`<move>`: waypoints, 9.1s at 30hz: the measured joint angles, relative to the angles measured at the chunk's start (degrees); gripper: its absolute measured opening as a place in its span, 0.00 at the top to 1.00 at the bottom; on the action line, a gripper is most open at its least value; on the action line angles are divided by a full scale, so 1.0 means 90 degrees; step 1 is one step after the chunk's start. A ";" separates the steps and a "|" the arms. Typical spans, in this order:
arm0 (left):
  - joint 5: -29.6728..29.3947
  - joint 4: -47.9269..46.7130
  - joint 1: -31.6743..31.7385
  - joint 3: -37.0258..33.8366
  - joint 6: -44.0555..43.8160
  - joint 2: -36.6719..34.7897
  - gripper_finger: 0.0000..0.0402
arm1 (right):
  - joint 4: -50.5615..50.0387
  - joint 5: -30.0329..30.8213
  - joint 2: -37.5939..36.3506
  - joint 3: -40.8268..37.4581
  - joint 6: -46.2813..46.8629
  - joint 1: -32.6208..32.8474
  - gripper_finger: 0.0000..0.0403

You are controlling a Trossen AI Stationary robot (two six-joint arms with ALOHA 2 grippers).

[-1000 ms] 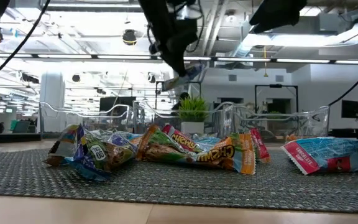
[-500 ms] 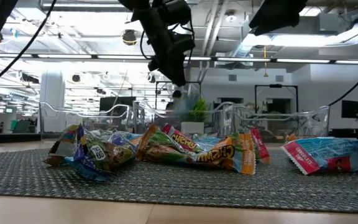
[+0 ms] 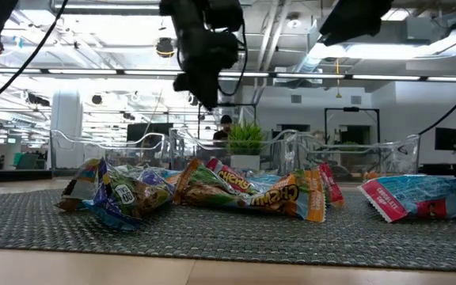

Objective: Pick and place Granola Bars by type
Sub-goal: Put the blue granola bar into the middle transparent bin, then put the red granola bar into the right transparent bin

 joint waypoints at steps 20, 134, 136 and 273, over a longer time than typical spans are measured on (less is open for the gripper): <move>-0.1619 -0.0121 -0.3434 -0.0177 -0.6778 -0.0805 0.79 | -0.0813 -0.0759 0.0000 0.0000 0.0996 0.0083 0.45; -0.3873 -0.2393 -0.1029 0.3208 -0.4352 0.1919 0.96 | 0.0346 -0.1305 -0.0544 -0.0002 -0.0579 -0.0813 0.45; -0.3857 -0.2078 -0.0771 0.3208 -0.3890 0.1922 0.95 | 0.0292 -0.1307 -0.0537 -0.0002 -0.0577 -0.0921 0.45; -0.4026 0.6181 -0.3330 -0.4755 -0.1247 -0.3870 0.87 | -0.1927 0.0356 0.1562 0.0345 0.2492 -0.2915 0.94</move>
